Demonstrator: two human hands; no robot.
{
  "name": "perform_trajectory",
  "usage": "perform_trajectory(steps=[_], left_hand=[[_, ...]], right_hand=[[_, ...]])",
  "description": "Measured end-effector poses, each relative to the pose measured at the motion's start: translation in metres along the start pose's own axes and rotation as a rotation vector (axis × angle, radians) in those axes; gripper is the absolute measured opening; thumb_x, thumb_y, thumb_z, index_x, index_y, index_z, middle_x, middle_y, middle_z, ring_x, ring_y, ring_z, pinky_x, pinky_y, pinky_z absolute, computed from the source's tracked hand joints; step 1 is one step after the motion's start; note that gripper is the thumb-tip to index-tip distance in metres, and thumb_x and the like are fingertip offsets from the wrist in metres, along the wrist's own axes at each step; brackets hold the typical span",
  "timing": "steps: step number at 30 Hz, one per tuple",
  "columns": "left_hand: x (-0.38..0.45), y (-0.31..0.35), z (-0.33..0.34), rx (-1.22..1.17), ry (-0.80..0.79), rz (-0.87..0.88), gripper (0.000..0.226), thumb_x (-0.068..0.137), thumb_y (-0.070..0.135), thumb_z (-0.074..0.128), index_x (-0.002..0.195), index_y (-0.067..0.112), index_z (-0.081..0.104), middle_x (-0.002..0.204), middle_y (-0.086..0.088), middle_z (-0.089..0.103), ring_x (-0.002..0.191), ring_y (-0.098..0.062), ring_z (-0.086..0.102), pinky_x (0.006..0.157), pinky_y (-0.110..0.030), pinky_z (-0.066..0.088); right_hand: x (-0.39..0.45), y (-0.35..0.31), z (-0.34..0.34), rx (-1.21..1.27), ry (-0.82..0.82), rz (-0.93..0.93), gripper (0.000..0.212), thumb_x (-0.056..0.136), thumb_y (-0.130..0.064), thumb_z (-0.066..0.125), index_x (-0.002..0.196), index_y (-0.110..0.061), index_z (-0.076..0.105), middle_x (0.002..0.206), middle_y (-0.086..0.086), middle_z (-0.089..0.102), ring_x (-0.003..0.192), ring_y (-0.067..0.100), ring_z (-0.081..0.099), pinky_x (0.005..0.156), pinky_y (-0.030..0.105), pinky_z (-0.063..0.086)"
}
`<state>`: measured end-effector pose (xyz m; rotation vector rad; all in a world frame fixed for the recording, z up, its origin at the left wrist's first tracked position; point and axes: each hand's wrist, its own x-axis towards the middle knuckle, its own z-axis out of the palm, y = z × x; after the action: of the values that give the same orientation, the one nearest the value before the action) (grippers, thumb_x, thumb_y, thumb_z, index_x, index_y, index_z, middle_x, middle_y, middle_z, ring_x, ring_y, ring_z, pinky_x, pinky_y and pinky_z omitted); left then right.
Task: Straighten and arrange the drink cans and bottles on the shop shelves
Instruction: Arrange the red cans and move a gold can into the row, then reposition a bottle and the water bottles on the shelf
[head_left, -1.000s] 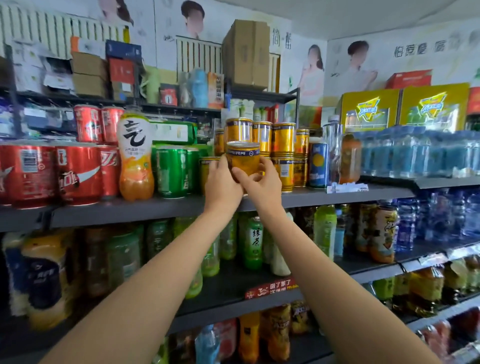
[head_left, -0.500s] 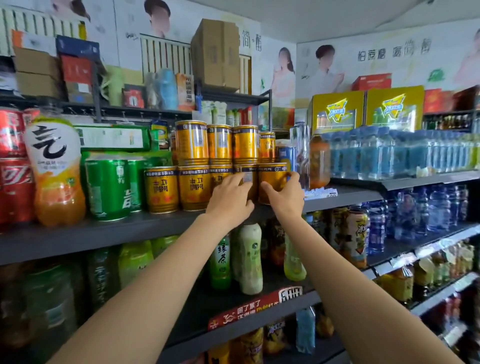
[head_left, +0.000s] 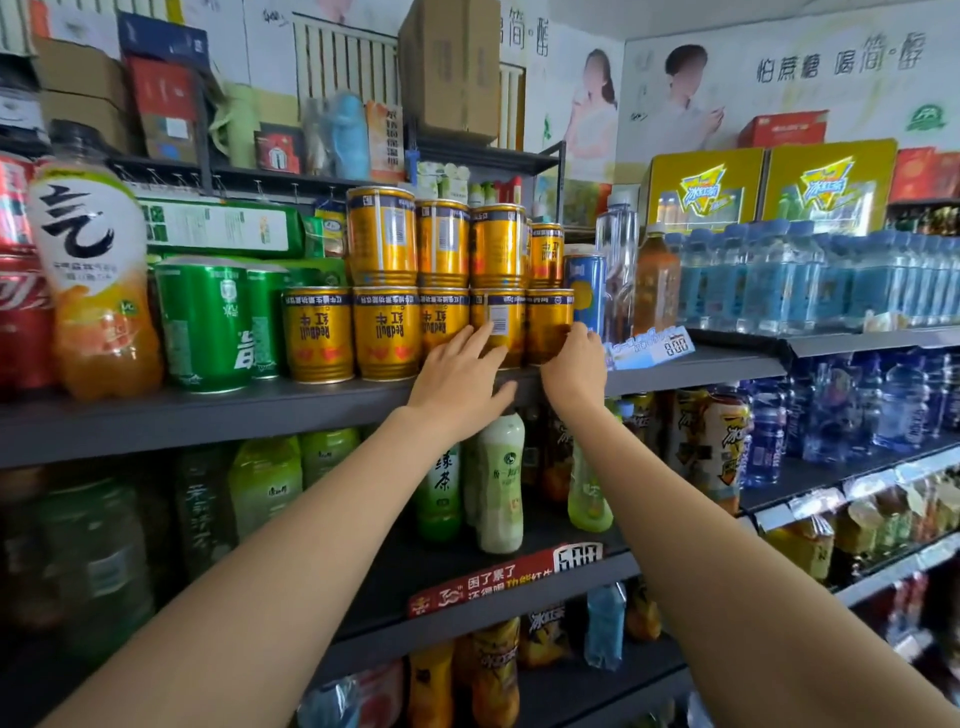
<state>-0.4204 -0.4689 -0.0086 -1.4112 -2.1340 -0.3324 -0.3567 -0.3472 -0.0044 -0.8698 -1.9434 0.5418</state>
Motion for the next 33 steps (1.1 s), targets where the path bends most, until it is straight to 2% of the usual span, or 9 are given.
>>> perform_trajectory(steps=[4, 8, 13, 20, 23, 25, 28, 30, 33], left_hand=[[-0.012, 0.008, 0.005, -0.107, 0.209, 0.018, 0.042, 0.095, 0.024, 0.044, 0.135, 0.012, 0.045, 0.148, -0.007, 0.033, 0.136, -0.023, 0.03, 0.11, -0.039, 0.025], [-0.043, 0.015, 0.019, -0.116, 0.422, 0.19, 0.033, 0.083, 0.015, 0.043, 0.11, 0.007, 0.061, 0.113, -0.01, 0.057, 0.105, -0.023, 0.051, 0.085, -0.035, 0.043], [-0.109, -0.001, 0.071, -0.14, 0.28, 0.125, 0.035, 0.077, 0.017, 0.036, 0.098, 0.009, 0.062, 0.102, -0.008, 0.056, 0.095, -0.019, 0.044, 0.075, -0.034, 0.045], [-0.182, -0.001, 0.134, -0.149, 0.049, 0.108, 0.034, 0.075, 0.019, 0.036, 0.096, 0.01, 0.062, 0.098, -0.006, 0.057, 0.088, -0.02, 0.048, 0.07, -0.033, 0.044], [-0.21, 0.006, 0.163, -0.187, -0.086, 0.084, 0.032, 0.072, 0.015, 0.044, 0.096, 0.01, 0.063, 0.096, -0.007, 0.058, 0.084, -0.025, 0.058, 0.066, -0.033, 0.049], [-0.229, 0.012, 0.183, -0.233, -0.201, -0.017, 0.034, 0.074, 0.008, 0.056, 0.107, 0.008, 0.062, 0.106, -0.009, 0.057, 0.095, -0.03, 0.058, 0.076, -0.038, 0.049], [-0.252, 0.016, 0.2, -0.329, -0.331, -0.214, 0.041, 0.083, 0.009, 0.055, 0.123, 0.01, 0.052, 0.124, -0.007, 0.047, 0.114, -0.027, 0.047, 0.095, -0.038, 0.041], [-0.261, 0.013, 0.205, -0.344, -0.383, -0.291, 0.04, 0.085, 0.011, 0.053, 0.125, 0.012, 0.05, 0.126, -0.004, 0.044, 0.116, -0.024, 0.046, 0.095, -0.034, 0.04], [-0.265, 0.001, 0.213, -0.351, -0.429, -0.402, 0.04, 0.086, 0.012, 0.053, 0.126, 0.011, 0.048, 0.127, -0.006, 0.045, 0.118, -0.024, 0.046, 0.095, -0.032, 0.038]], right_hand=[[-0.014, 0.004, -0.004, 0.126, 0.118, -0.134, 0.035, 0.085, 0.01, 0.04, 0.118, 0.001, 0.048, 0.126, 0.016, 0.042, 0.112, 0.03, 0.045, 0.091, 0.029, 0.036], [-0.053, 0.011, 0.002, 0.193, 0.242, -0.418, 0.023, 0.083, 0.009, 0.042, 0.099, 0.002, 0.058, 0.106, 0.017, 0.051, 0.098, 0.027, 0.049, 0.075, 0.017, 0.03], [-0.124, 0.061, 0.044, 0.173, 0.157, -0.442, 0.022, 0.078, 0.002, 0.038, 0.088, -0.002, 0.058, 0.092, 0.013, 0.054, 0.087, 0.026, 0.051, 0.068, 0.02, 0.033], [-0.211, 0.142, 0.083, 0.085, -0.099, 0.034, 0.015, 0.088, 0.004, 0.043, 0.089, -0.004, 0.056, 0.093, 0.003, 0.045, 0.098, 0.024, 0.045, 0.073, 0.021, 0.03], [-0.238, 0.165, 0.089, 0.021, -0.18, 0.13, 0.013, 0.09, 0.0, 0.045, 0.092, -0.006, 0.056, 0.097, 0.002, 0.046, 0.101, 0.021, 0.043, 0.07, 0.016, 0.026], [-0.25, 0.178, 0.093, -0.015, -0.238, 0.178, 0.011, 0.091, -0.007, 0.049, 0.098, -0.007, 0.057, 0.103, 0.007, 0.051, 0.103, 0.023, 0.043, 0.072, 0.018, 0.027], [-0.263, 0.191, 0.106, -0.011, -0.335, 0.227, 0.014, 0.091, -0.015, 0.054, 0.102, -0.007, 0.058, 0.102, 0.009, 0.059, 0.102, 0.025, 0.048, 0.078, 0.028, 0.037], [-0.271, 0.192, 0.121, 0.047, -0.433, 0.243, 0.016, 0.088, -0.015, 0.058, 0.102, -0.006, 0.06, 0.1, 0.01, 0.064, 0.099, 0.027, 0.056, 0.08, 0.034, 0.045], [-0.28, 0.186, 0.147, 0.106, -0.57, 0.225, 0.03, 0.087, -0.019, 0.061, 0.114, -0.006, 0.058, 0.108, 0.011, 0.065, 0.101, 0.026, 0.059, 0.081, 0.028, 0.044]])
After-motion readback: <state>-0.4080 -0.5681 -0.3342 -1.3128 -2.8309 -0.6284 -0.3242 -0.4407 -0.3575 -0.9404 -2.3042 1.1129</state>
